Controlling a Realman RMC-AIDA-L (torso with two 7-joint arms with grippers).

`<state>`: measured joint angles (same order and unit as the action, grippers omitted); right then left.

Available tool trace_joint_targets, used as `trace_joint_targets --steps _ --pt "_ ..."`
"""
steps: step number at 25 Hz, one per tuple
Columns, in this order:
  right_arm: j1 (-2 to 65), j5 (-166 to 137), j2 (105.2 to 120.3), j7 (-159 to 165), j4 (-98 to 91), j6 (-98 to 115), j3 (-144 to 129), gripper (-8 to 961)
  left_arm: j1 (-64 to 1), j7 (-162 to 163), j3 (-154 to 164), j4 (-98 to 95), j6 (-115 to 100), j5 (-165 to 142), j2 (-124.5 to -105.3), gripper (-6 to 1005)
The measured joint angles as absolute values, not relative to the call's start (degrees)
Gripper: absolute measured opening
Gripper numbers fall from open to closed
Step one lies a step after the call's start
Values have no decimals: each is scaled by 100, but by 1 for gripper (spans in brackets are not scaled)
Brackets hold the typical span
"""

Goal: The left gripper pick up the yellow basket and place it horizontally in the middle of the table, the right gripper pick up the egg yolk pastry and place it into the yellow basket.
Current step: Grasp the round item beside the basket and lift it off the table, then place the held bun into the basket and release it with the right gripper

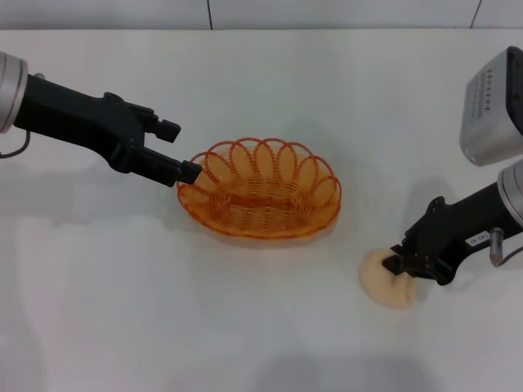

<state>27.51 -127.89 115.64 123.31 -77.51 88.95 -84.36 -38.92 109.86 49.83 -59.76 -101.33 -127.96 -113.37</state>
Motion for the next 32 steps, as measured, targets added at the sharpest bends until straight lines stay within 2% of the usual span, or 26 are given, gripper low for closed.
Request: trace_joint_targets --steps 14,32 --pt "2822 -12748 11553 12859 -8560 9055 -8247 60 -3799 10943 4983 -5976 -10118 -12782 -11315 861" --pt "3771 -12339 11596 12862 -7847 7576 -8858 57 -3688 10851 4983 -6012 -10253 -12797 -11302 861"
